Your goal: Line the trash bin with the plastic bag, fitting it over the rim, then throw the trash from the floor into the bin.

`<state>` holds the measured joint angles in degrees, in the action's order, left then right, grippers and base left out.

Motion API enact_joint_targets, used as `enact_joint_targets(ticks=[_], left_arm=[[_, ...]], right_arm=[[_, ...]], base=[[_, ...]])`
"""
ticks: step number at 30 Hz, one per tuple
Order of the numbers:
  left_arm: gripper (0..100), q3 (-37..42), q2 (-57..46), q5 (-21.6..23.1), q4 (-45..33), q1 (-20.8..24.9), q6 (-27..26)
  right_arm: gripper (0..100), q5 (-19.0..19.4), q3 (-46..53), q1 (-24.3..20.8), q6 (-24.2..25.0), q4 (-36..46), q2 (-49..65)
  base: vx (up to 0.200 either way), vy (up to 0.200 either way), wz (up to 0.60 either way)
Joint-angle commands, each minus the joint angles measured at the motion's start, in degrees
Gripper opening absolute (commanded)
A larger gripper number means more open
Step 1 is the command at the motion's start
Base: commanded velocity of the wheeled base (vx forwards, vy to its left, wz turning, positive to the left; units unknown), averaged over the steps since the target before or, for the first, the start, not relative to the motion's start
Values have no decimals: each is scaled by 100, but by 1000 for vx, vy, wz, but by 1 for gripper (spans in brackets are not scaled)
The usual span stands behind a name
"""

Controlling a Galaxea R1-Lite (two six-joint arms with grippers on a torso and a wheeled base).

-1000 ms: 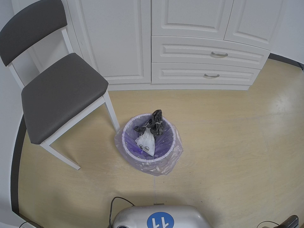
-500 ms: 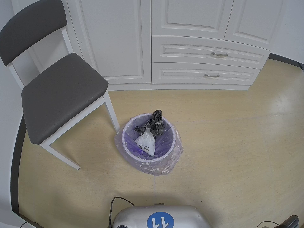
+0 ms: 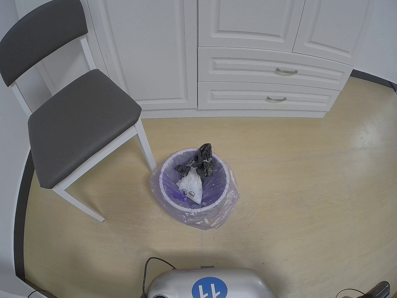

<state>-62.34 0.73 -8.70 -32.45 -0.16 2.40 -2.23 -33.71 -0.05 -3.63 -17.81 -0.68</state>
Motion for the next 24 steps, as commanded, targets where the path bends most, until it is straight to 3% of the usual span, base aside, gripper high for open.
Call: enact_joint_targets(ticks=[1, 8, 10, 15, 24], left_arm=[[100, 1198, -64, 0, 1127, -2, 41], [100, 2850, -64, -175, 3052, -2, -275], [100, 3536, -56, -175, 3966, 7, -583], [100, 4476, -47, -123, 5108, -2, -1005], [100, 5162, -47, -114, 5284, 7, -996]], right_arm=[[100, 434, 1173, -4, -472, -680, 68], [100, 452, 1718, -4, -489, -768, 68], [100, 452, 1859, -4, -542, -768, 68], [100, 460, 2219, -4, -542, -768, 68], [100, 504, 2835, -4, -551, -1014, 68]], base=[[0, 0, 0], [0, 0, 0], [0, 0, 0], [0, 0, 0], [0, 0, 0]])
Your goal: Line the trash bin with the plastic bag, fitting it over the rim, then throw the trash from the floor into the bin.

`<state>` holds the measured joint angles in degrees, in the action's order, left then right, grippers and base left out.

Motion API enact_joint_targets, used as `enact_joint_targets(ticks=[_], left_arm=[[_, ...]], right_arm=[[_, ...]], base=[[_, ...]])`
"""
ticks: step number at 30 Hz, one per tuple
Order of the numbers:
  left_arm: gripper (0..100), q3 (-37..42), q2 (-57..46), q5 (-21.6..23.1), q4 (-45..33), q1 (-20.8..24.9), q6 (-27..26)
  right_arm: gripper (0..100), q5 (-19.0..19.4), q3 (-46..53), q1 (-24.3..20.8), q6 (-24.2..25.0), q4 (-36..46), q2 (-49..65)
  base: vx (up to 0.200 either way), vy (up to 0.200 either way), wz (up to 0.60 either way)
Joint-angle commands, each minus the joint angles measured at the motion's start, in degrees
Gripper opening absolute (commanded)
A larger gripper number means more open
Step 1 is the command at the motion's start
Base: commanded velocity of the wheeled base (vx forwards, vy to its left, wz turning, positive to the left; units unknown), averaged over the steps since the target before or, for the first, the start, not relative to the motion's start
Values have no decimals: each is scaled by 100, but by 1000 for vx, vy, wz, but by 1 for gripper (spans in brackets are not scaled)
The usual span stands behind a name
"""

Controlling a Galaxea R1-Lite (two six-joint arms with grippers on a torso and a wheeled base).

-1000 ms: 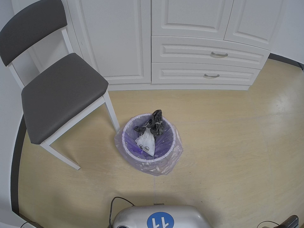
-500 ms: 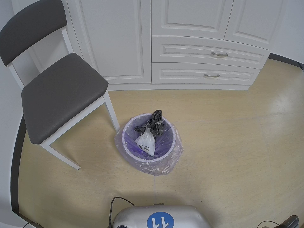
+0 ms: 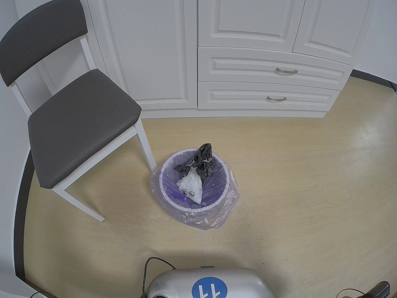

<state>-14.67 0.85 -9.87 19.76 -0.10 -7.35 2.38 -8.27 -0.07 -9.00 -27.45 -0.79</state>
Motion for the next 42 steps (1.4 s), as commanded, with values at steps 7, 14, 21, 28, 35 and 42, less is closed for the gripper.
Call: enact_joint_targets(ticks=[7, 14, 21, 28, 35, 42], left_arm=[[100, 834, -59, 126, 45, 1, -12], [100, 1141, -59, 144, 10, 1, -3], [100, 1458, -59, 144, -51, 1, -3], [100, 1458, -59, 135, -552, 1, 32], [100, 1458, -59, 135, -965, 1, 217], [100, 1458, -59, 135, -1273, 1, 225]], right_arm=[[100, 307, 677, -1, -23, -23, 79], [100, 492, 827, -1, -6, 240, 79], [100, 492, 827, -1, 3, 794, 79], [100, 465, 827, -1, 65, 1295, 79], [100, 457, 827, -1, 311, 1787, 79], [100, 448, 827, -1, 434, 2113, 79]], base=[[0, 0, 0], [0, 0, 0], [0, 0, 0], [0, 0, 0], [0, 0, 0], [0, 0, 0]])
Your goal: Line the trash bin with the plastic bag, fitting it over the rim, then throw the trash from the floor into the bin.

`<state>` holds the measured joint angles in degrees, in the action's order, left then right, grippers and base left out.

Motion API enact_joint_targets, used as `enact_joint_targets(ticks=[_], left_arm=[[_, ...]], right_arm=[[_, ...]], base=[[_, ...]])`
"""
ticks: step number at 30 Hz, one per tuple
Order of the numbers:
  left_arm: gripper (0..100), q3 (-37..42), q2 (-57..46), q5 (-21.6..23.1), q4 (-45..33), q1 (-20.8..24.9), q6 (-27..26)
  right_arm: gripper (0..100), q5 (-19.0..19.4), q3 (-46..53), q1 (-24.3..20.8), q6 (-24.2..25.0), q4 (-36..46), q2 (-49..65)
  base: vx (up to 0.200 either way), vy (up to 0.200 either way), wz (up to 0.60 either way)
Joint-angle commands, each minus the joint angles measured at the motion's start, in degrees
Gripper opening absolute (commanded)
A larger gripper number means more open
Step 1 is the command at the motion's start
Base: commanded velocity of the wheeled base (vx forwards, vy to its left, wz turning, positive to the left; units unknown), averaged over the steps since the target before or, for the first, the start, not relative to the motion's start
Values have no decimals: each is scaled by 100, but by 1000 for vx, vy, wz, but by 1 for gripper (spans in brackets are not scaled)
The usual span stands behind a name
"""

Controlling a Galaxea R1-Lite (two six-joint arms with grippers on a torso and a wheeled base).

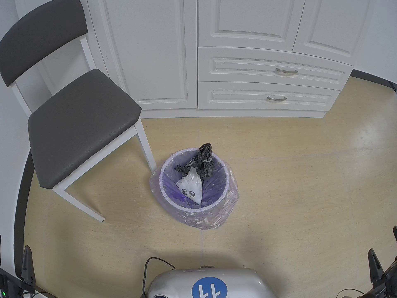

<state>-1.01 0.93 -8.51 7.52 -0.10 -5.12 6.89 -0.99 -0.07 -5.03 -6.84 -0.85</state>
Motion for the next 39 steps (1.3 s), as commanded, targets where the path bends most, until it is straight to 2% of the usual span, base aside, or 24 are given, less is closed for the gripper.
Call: enact_joint_targets(ticks=[1, 4, 9, 12, 13, 18, 23, 28, 39], left_arm=[[100, 92, -66, -2, -67, 1, 11], [100, 92, -66, -2, -155, 1, 11], [100, 92, -66, -2, -339, 1, 11], [100, 92, -66, -2, -339, 1, 11], [100, 92, -66, -2, -339, 1, 11], [100, 92, -66, -10, -348, 1, 11], [100, 92, -66, -46, -348, 1, 20], [100, 92, -66, -46, -348, 1, 20], [100, 92, -66, -37, -348, 1, 37]], right_arm=[[100, -3, 99, -1, 64, 77, 85], [100, -3, 99, -1, 328, 244, 85], [100, -47, 99, -1, 635, 253, 85], [100, -47, 99, -1, 635, 253, 85], [100, -293, 99, -1, 644, 262, 85], [100, -399, 99, -1, 644, 262, 85], [100, -715, 99, 7, 547, 262, 85], [100, -680, 99, 7, 187, 280, 85], [100, -654, 99, 7, 231, 280, 85]], base=[[0, 0, 0], [0, 0, 0], [0, 0, 600], [0, 0, 600], [0, 0, 600], [0, 0, 600], [0, 0, 480], [0, 0, 0], [0, 0, 0]])
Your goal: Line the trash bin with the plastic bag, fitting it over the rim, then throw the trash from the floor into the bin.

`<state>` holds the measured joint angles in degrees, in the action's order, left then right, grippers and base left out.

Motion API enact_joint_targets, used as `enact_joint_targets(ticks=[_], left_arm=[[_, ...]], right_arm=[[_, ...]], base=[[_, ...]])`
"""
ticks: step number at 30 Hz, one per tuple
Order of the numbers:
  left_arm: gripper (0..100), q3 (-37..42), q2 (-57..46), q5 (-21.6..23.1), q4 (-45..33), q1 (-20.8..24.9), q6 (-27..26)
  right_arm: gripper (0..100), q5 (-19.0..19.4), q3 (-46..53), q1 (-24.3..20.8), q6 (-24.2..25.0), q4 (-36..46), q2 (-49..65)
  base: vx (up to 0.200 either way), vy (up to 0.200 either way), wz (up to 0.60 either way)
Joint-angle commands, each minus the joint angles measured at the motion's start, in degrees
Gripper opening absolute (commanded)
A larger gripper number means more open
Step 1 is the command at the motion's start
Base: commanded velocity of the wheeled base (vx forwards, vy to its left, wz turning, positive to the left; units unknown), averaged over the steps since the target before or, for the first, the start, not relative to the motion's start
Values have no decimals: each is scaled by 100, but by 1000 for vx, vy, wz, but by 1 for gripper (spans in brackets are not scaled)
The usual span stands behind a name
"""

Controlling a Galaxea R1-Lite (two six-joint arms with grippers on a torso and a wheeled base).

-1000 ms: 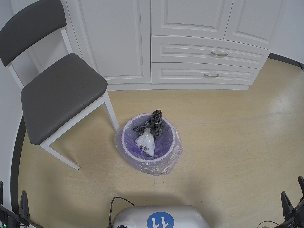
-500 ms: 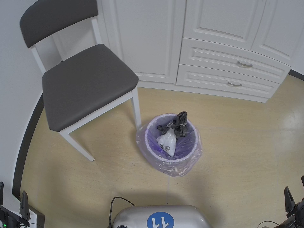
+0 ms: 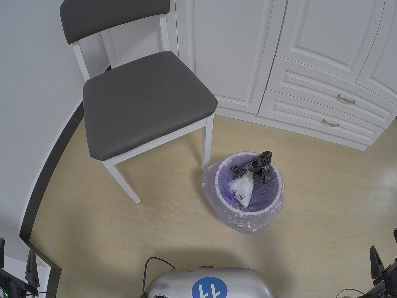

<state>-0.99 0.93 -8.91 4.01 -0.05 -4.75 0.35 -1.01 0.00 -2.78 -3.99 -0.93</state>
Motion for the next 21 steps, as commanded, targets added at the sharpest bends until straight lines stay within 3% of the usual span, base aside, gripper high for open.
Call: enact_joint_targets(ticks=[1, 7, 21], left_arm=[[100, 90, -66, 3, 3, -4, 1], [100, 90, -66, 3, 3, -4, 36], [100, 90, -66, 3, -6, -4, 36]], right_arm=[[100, 9, 101, 0, -3, -6, 93], [100, 70, 101, 0, -56, -6, 93], [100, 79, 101, 0, -56, -6, 93]], base=[[0, 0, 0], [0, 0, 0], [0, 0, -600]])
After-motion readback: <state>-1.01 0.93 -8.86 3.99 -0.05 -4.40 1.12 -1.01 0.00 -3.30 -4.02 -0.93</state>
